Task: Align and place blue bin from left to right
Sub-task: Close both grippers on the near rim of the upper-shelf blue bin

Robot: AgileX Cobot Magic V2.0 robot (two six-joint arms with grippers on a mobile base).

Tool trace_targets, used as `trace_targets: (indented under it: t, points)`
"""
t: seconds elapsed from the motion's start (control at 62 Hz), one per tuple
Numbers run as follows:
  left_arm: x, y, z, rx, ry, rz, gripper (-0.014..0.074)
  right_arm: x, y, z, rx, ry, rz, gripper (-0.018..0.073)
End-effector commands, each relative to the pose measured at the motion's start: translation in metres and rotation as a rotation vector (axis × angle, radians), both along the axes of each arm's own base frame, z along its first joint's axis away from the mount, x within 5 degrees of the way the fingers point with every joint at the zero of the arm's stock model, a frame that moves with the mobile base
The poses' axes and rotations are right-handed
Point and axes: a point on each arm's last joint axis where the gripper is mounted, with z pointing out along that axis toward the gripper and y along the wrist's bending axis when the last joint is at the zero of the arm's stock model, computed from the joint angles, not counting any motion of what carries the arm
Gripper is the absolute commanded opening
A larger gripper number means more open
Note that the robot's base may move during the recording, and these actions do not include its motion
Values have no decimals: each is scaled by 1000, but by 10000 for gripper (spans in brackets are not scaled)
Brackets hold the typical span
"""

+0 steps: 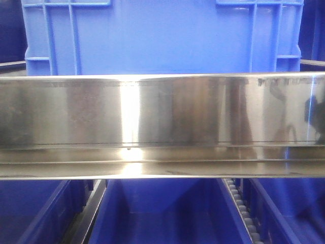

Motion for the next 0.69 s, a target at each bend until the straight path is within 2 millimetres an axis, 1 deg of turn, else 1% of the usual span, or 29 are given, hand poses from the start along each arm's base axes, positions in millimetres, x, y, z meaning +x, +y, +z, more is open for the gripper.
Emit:
trace_targets:
  t: [0.0,0.677]
  points:
    - [-1,0,2,4,-20,-2,-16,0,0,3,0,-29,-3,-78]
    - [-1,-1,5,6,-49,-12,-16,-1,0,4,1,-39,-4,-78]
